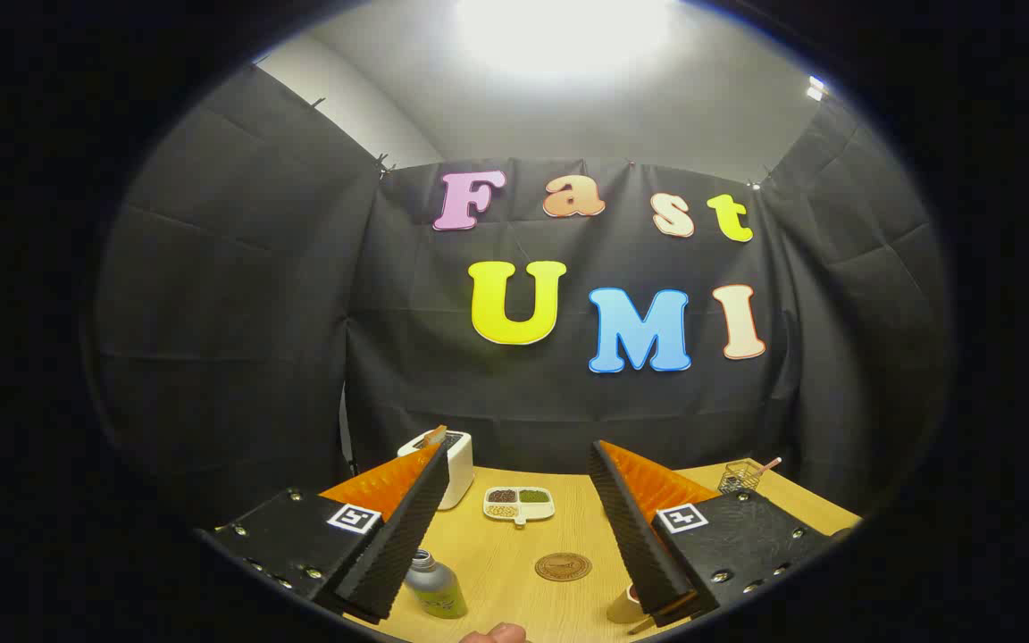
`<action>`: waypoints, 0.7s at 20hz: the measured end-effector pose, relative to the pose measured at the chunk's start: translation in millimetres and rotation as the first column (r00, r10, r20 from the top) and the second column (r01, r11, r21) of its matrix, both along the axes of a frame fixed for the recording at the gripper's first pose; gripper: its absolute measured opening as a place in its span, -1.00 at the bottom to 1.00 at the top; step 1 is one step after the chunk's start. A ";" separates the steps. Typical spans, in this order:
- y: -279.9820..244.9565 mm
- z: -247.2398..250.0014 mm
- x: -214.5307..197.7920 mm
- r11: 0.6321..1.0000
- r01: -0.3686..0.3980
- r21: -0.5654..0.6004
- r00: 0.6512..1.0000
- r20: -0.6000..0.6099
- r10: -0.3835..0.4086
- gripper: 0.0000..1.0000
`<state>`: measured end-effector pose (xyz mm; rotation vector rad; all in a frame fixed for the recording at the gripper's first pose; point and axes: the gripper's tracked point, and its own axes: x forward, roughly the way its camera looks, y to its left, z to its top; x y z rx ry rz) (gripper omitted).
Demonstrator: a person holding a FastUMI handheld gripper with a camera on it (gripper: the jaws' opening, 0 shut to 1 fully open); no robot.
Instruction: Take the bottle from table, then pour the juice into the cup, finally place the bottle on the coaster
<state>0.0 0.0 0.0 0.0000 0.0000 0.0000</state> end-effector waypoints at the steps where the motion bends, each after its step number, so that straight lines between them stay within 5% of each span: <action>1: -2.2 -0.2 -1.4 1.000 0.008 -0.001 1.000 -0.001 -0.008 0.93; 14: -10.0 -5.0 -11.9 0.999 0.053 0.002 0.999 0.001 -0.053 0.93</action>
